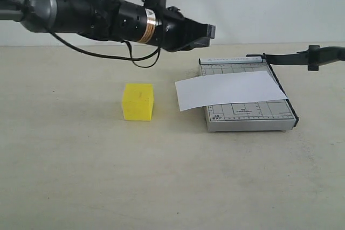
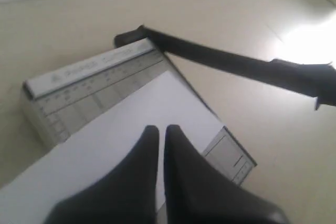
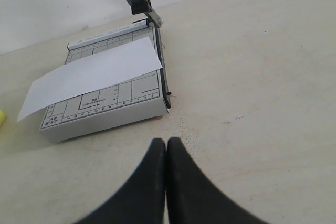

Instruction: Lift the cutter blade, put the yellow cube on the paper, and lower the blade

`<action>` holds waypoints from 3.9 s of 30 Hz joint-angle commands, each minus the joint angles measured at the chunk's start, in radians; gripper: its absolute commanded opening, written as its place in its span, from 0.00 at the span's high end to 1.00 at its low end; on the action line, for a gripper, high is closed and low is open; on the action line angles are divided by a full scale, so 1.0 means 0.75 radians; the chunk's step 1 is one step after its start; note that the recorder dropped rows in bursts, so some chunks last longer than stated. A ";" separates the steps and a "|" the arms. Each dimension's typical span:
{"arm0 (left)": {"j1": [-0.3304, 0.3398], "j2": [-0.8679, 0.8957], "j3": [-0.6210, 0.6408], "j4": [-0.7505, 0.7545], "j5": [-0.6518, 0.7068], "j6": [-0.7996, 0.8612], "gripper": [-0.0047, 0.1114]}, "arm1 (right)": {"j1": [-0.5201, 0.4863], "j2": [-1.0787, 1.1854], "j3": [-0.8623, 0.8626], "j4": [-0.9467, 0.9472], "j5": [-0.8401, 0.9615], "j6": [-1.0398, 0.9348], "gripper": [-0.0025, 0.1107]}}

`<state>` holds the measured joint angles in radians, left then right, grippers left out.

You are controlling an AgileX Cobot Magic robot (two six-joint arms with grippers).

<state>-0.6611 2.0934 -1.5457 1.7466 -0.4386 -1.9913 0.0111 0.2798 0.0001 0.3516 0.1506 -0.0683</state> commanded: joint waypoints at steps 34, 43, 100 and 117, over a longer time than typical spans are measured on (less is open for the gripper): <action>0.017 0.253 -0.442 -0.003 -0.260 0.055 0.92 | -0.001 0.001 0.000 0.001 -0.023 -0.016 0.98; -0.372 -0.042 -0.026 -0.224 1.650 1.320 0.92 | -0.001 0.001 0.000 0.001 -0.039 -0.046 0.98; -0.263 0.854 -1.335 -2.924 1.755 3.427 0.92 | -0.001 0.001 0.000 0.010 -0.034 -0.049 0.98; -0.242 0.790 -1.394 -2.630 1.886 2.870 0.92 | -0.001 0.001 0.000 0.010 -0.032 -0.046 0.98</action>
<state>-0.8398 2.6567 -2.5964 -0.2386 0.9483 0.1751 0.0111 0.2798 0.0001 0.3593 0.1278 -0.1005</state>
